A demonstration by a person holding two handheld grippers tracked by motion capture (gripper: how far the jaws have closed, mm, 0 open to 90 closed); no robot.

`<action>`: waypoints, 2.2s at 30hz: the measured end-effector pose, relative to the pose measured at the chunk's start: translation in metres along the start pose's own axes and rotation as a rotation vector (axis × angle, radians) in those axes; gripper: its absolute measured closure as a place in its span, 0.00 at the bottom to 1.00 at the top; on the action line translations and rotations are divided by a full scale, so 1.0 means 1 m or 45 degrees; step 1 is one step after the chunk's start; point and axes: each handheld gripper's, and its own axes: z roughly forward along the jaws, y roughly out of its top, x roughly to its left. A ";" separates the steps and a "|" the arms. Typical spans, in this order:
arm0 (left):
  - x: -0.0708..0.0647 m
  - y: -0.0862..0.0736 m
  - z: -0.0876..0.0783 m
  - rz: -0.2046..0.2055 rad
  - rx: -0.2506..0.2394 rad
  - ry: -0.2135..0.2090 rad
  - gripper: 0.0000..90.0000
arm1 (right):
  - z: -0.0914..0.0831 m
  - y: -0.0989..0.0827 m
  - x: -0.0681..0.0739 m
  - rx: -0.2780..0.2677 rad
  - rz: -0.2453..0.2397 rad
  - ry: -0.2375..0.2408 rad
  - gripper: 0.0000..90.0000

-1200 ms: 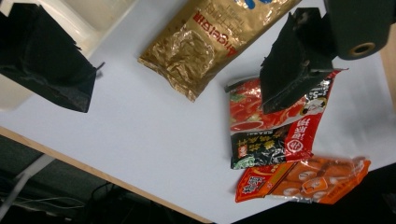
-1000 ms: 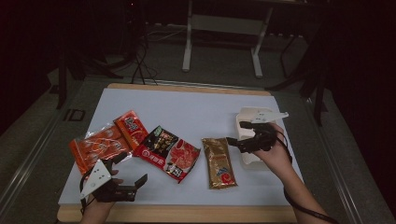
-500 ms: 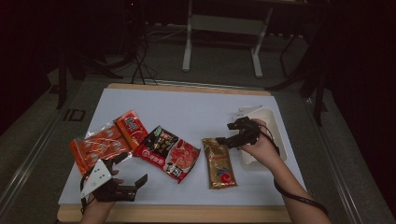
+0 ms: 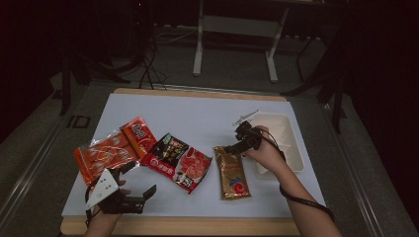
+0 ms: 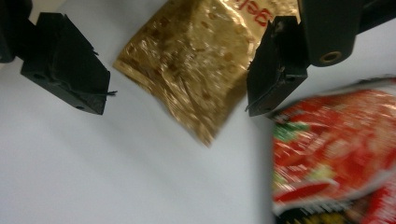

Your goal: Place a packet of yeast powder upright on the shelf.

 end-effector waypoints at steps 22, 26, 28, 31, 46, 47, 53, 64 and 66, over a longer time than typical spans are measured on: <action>0.000 -0.001 0.002 0.008 0.020 -0.005 0.00 | 0.039 0.010 -0.005 0.380 0.152 -0.096 0.29; -0.001 -0.001 0.002 0.013 0.026 -0.004 0.00 | 0.042 0.009 -0.013 0.423 0.286 -0.061 0.28; -0.001 -0.001 0.003 0.015 0.028 -0.007 0.00 | 0.043 0.010 -0.013 0.432 0.293 -0.056 0.31; -0.001 -0.002 0.003 0.016 0.033 -0.006 0.00 | 0.043 0.010 -0.013 0.448 0.327 -0.027 0.37; -0.001 -0.002 0.004 0.019 0.043 -0.001 0.00 | 0.032 0.011 -0.009 0.398 0.248 0.034 0.91; -0.001 -0.002 0.004 0.020 0.043 0.000 0.00 | 0.031 0.011 -0.007 0.389 0.235 0.032 0.93; -0.001 -0.002 0.004 0.021 0.046 0.001 0.00 | 0.017 0.017 0.005 0.321 0.159 0.038 0.97; -0.001 -0.002 0.004 0.022 0.049 0.003 0.00 | -0.020 0.025 0.013 0.156 0.107 0.059 0.98; -0.001 -0.002 0.004 0.023 0.052 0.003 0.00 | -0.028 0.027 0.014 0.122 0.104 0.059 0.98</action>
